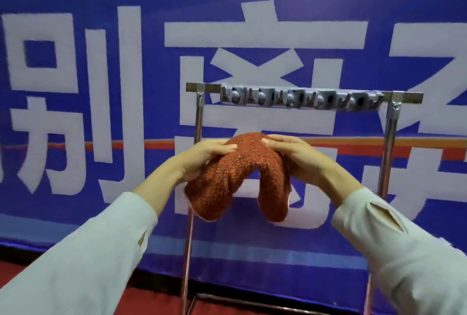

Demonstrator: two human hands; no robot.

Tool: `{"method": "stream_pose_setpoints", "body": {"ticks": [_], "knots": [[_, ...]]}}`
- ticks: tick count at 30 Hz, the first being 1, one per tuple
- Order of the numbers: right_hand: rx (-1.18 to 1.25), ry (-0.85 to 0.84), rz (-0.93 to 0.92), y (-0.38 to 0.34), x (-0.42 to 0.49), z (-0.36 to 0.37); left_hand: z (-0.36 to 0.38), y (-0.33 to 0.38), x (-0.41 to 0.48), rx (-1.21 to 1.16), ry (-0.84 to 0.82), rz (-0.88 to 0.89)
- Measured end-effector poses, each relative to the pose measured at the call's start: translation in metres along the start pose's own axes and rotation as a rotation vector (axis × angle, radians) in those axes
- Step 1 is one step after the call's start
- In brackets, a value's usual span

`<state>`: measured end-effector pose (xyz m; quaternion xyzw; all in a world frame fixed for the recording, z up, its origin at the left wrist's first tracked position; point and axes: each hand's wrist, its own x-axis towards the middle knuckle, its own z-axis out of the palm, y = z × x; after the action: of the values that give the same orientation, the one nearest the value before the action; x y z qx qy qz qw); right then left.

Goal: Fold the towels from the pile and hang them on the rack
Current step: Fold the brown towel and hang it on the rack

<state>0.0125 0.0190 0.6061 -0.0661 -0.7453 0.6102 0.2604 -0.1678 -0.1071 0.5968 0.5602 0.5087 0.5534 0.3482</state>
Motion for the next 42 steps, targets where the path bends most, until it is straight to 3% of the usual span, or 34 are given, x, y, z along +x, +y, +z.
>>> {"method": "stream_pose_setpoints", "body": {"ticks": [6, 9, 17, 26, 31, 39, 42], "knots": [[-0.187, -0.079, 0.089, -0.029, 0.068, -0.015, -0.044, 0.030, 0.036, -0.013, 0.151, 0.130], [-0.135, 0.027, -0.005, -0.034, 0.095, -0.013, -0.066, 0.032, 0.058, 0.042, 0.243, 0.161], [-0.009, 0.313, -0.274, -0.031, 0.165, 0.013, -0.082, 0.046, 0.106, -0.191, 0.431, 0.284], [0.191, 0.399, -0.400, -0.021, 0.198, 0.029, -0.094, 0.048, 0.125, -0.265, 0.485, 0.321], [0.171, 0.469, -0.391, -0.025, 0.210, 0.033, -0.093, 0.052, 0.137, -0.221, 0.543, 0.256], [-0.050, 0.618, -0.320, 0.002, 0.226, 0.028, -0.087, 0.021, 0.146, -0.265, 0.573, 0.101], [-0.217, 0.667, -0.324, 0.013, 0.218, 0.028, -0.084, 0.007, 0.146, -0.118, 0.589, 0.115]]}}
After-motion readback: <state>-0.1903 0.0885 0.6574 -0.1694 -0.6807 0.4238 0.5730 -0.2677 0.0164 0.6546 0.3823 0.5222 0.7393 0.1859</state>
